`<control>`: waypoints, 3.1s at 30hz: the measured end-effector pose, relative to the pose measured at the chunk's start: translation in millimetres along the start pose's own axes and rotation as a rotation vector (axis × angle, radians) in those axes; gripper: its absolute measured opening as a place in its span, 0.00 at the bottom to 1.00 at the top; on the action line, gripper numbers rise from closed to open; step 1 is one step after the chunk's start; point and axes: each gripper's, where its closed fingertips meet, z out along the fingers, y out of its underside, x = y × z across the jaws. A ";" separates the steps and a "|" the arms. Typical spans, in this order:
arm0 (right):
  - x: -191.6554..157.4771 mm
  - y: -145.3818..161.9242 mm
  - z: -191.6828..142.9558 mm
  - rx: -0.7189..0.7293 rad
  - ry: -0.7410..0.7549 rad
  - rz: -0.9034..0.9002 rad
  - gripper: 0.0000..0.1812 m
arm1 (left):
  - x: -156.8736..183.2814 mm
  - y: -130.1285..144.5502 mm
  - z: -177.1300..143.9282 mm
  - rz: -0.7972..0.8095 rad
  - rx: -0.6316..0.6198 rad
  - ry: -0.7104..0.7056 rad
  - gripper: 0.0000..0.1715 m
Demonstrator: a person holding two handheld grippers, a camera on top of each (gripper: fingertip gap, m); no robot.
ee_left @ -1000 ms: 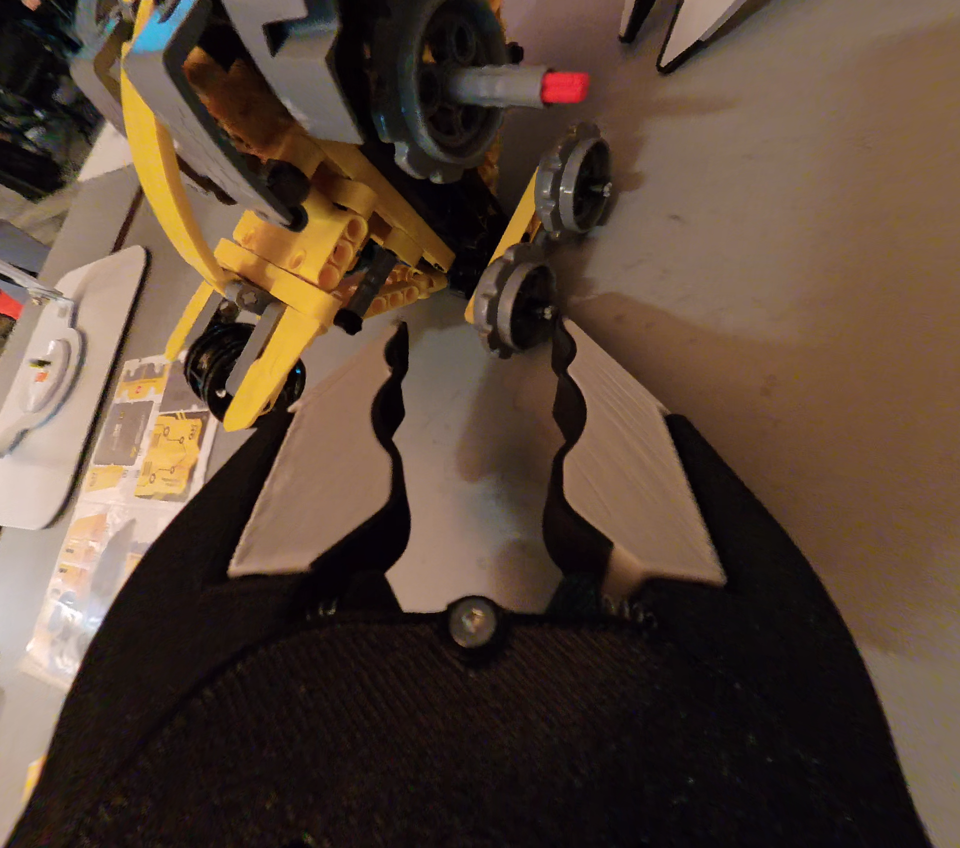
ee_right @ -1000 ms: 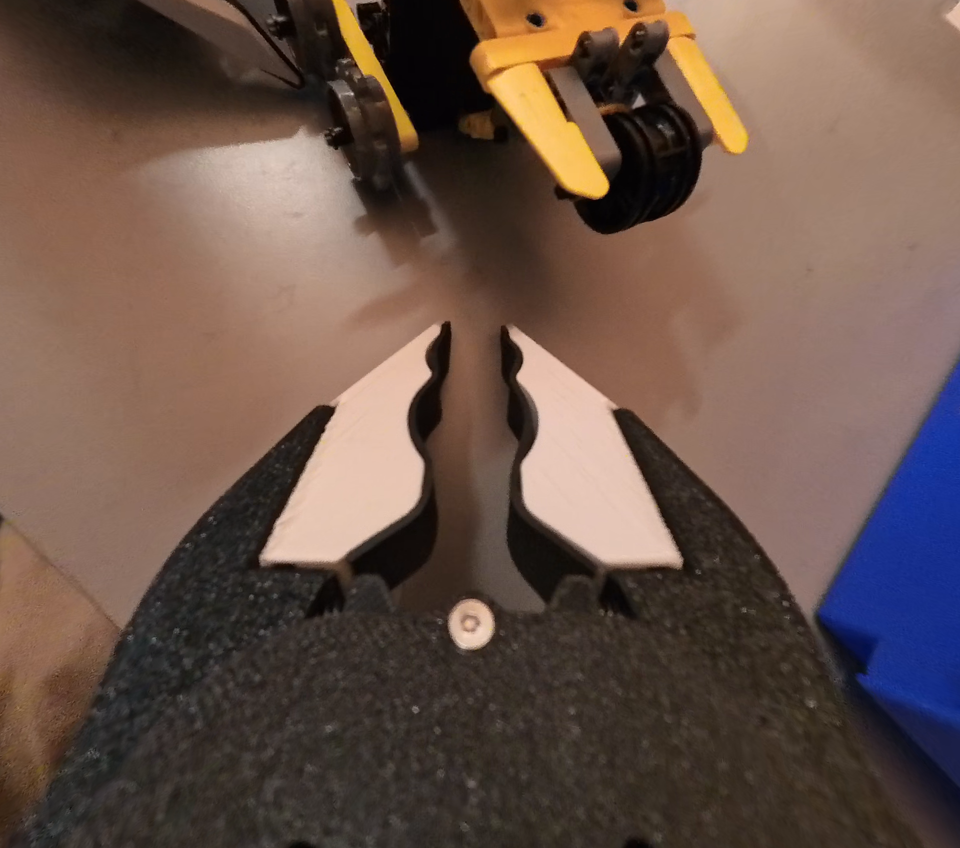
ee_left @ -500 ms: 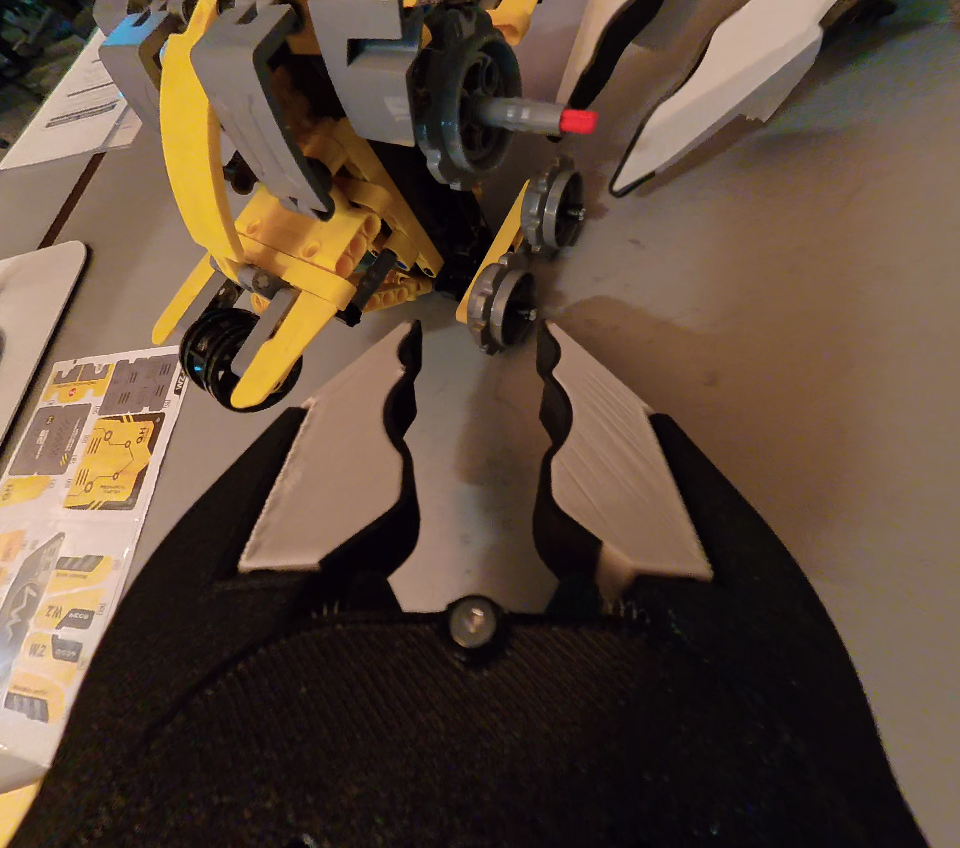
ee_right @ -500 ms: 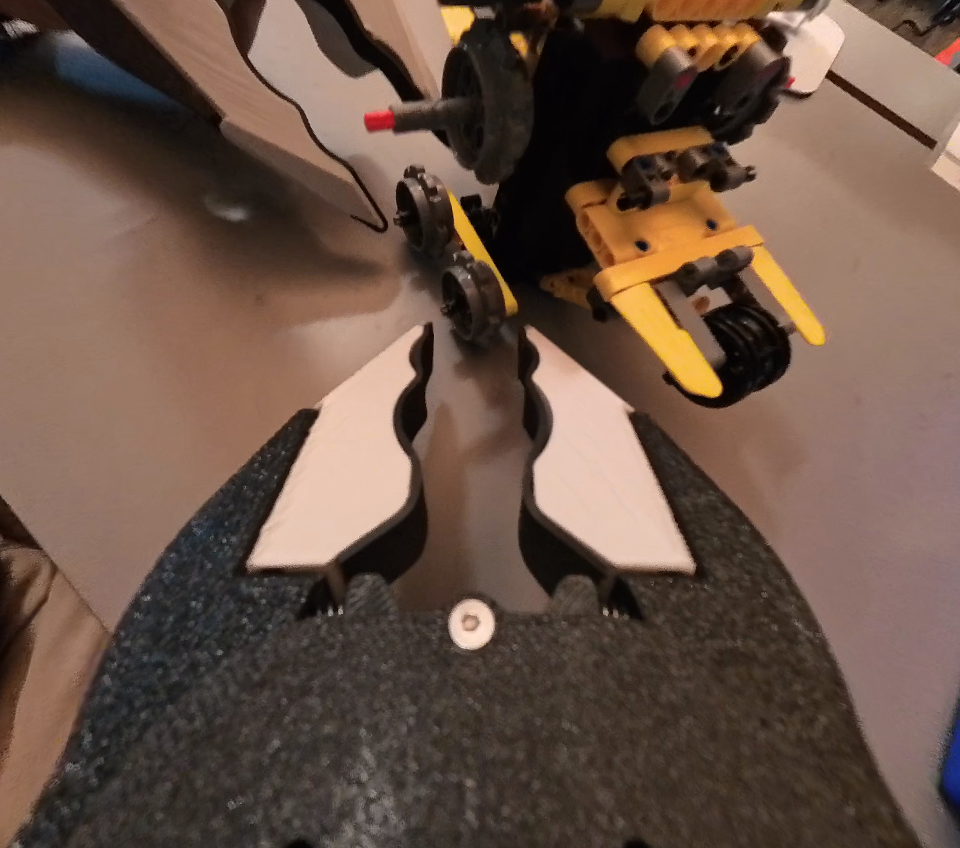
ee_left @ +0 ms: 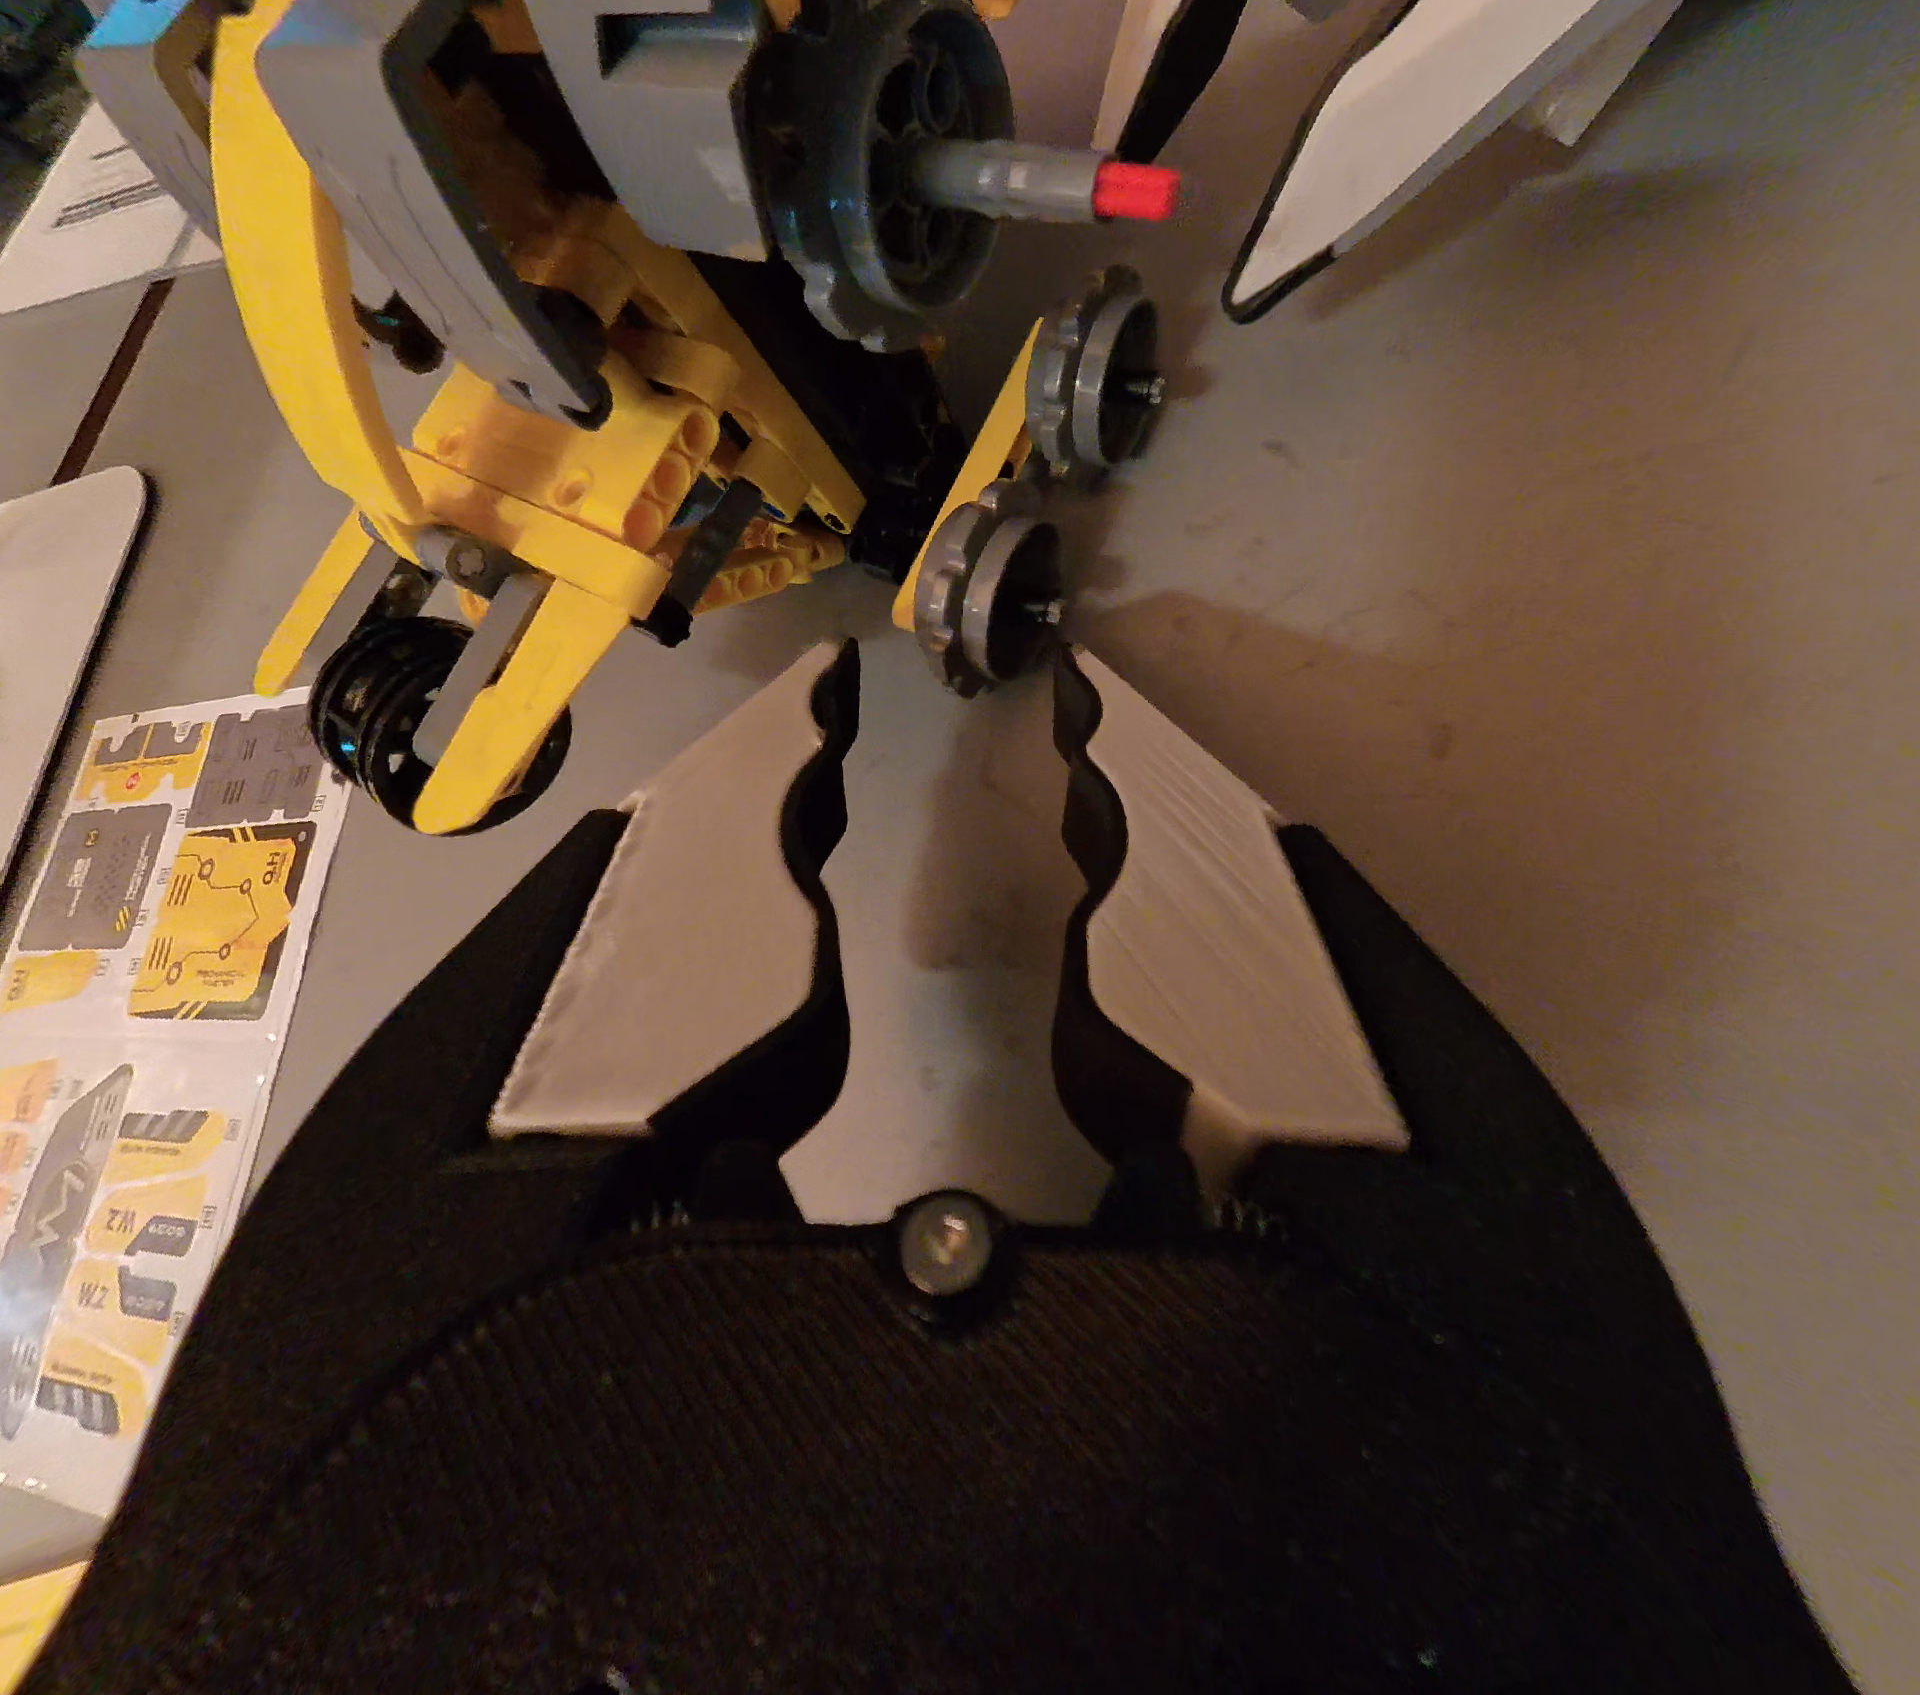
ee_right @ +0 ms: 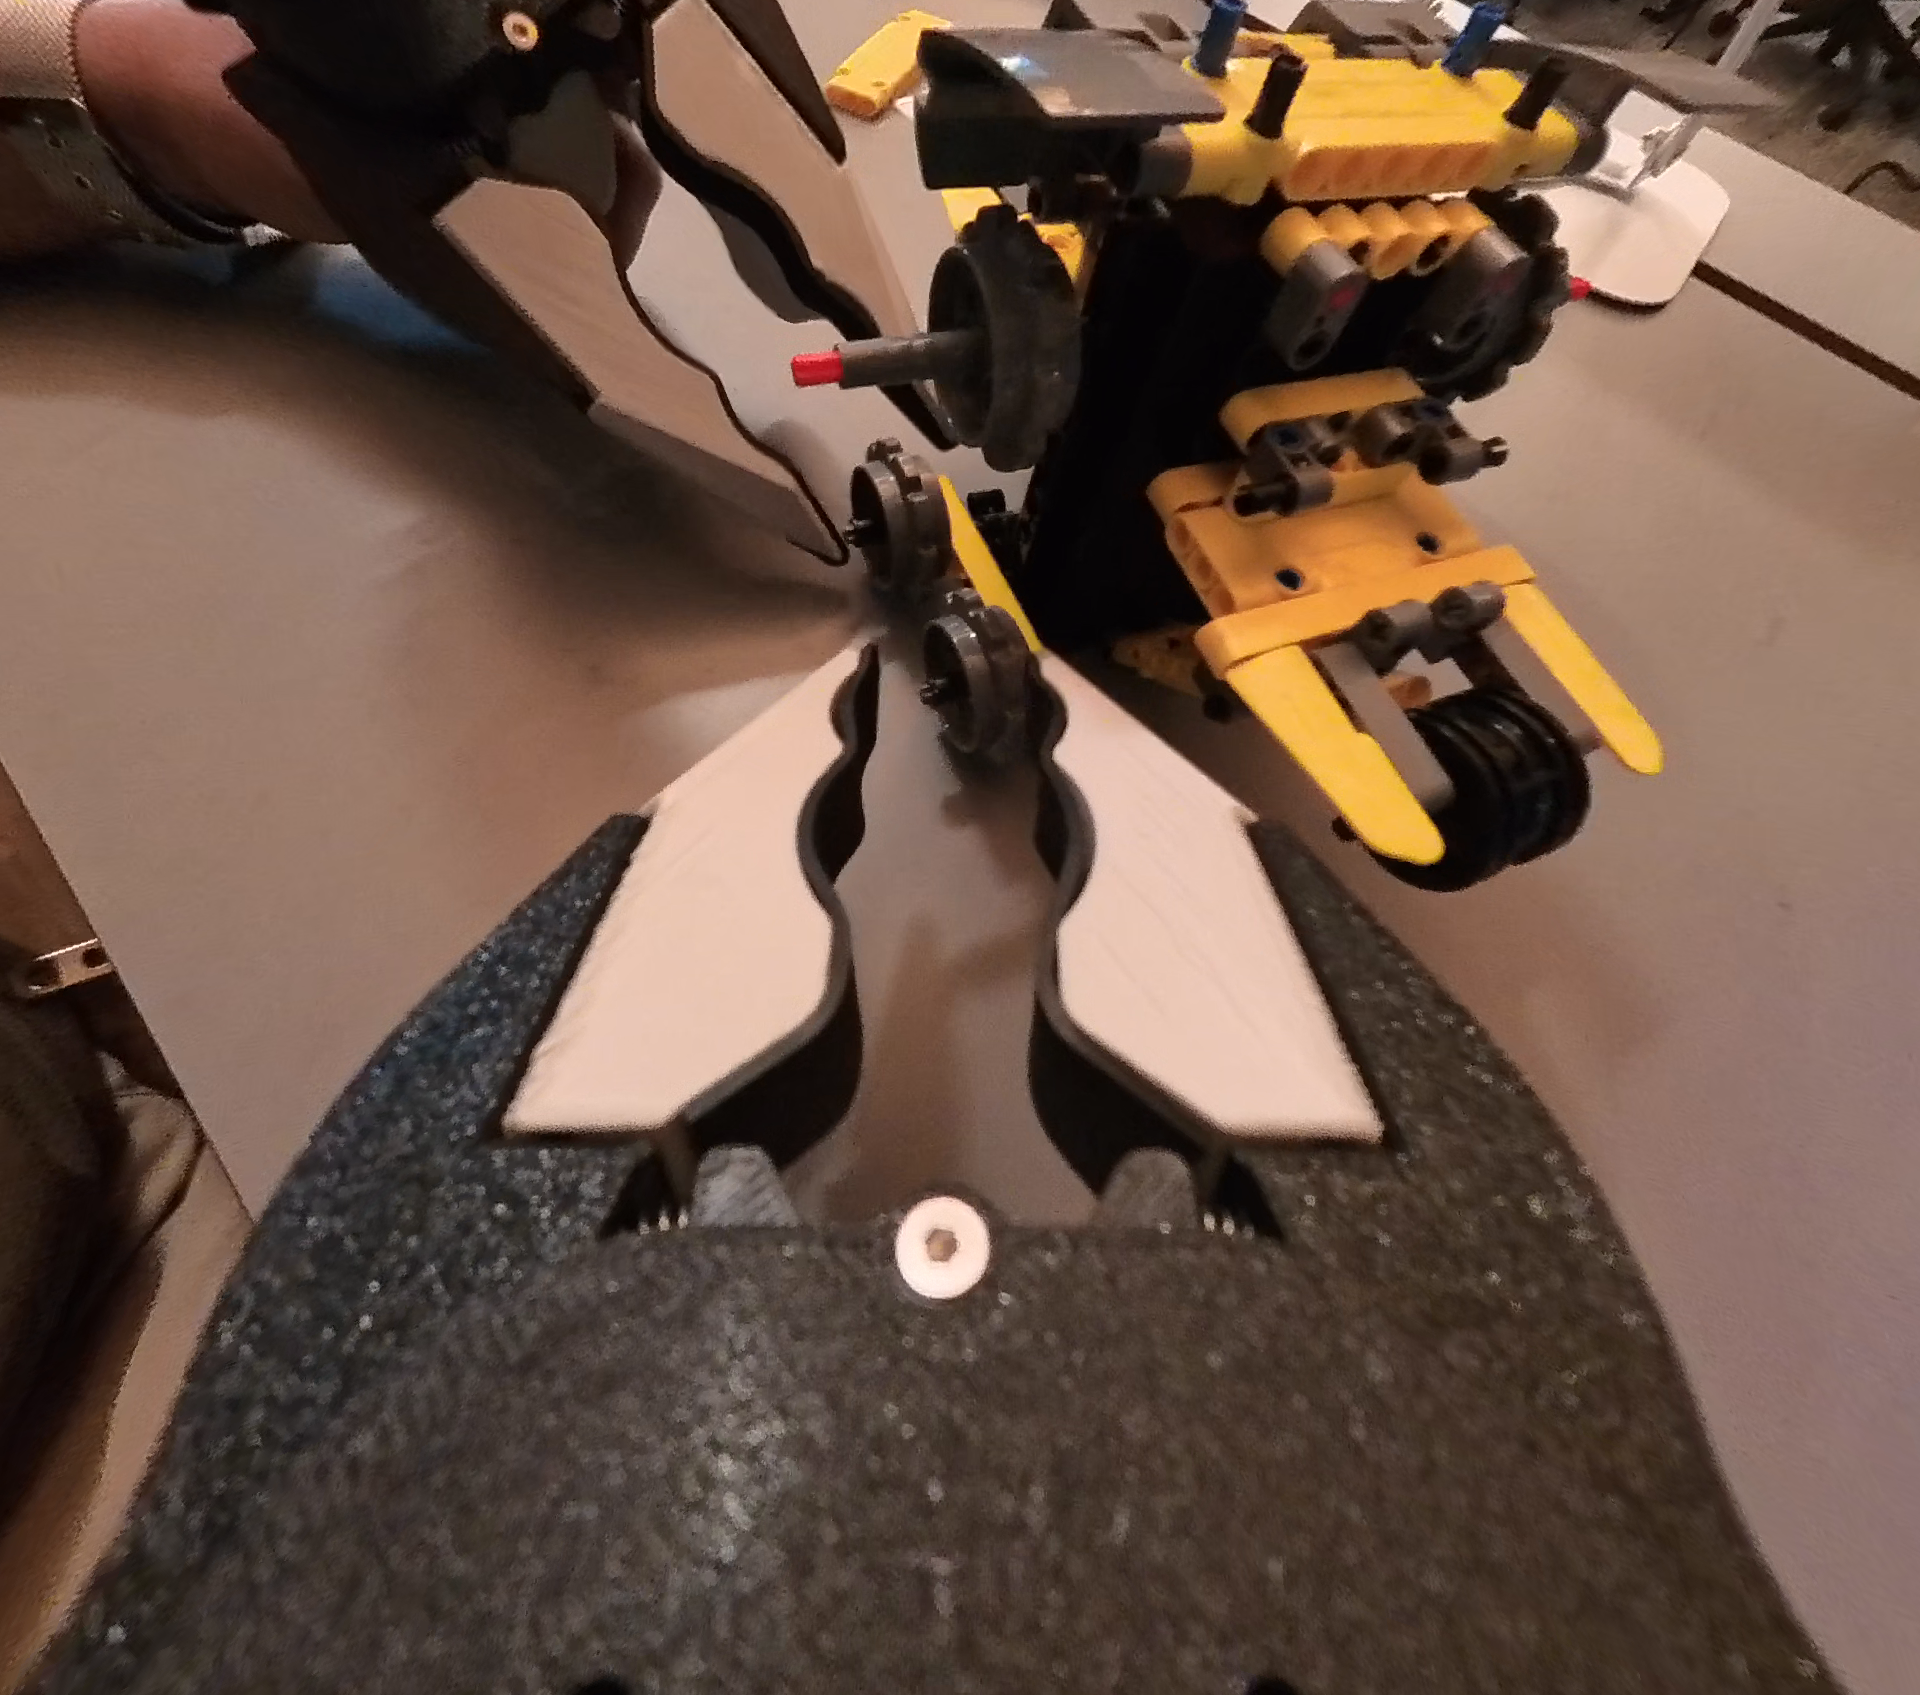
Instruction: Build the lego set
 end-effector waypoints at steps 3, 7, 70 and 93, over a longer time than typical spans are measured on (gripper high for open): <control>-1.5 0.2 0.3 -0.002 -0.007 -0.006 0.15 | 1.5 2.2 2.0 0.020 -0.019 -0.006 0.20; -2.5 3.4 2.8 -0.027 -0.020 -0.001 0.18 | 1.9 3.9 3.4 0.036 -0.033 -0.016 0.20; 0.3 31.2 5.2 -0.191 -0.010 -0.059 0.17 | 14.5 7.3 -9.5 0.106 -0.018 0.065 0.30; -1.0 30.4 4.9 -0.184 -0.028 -0.048 0.17 | 18.6 5.1 -9.6 0.044 0.003 0.113 0.30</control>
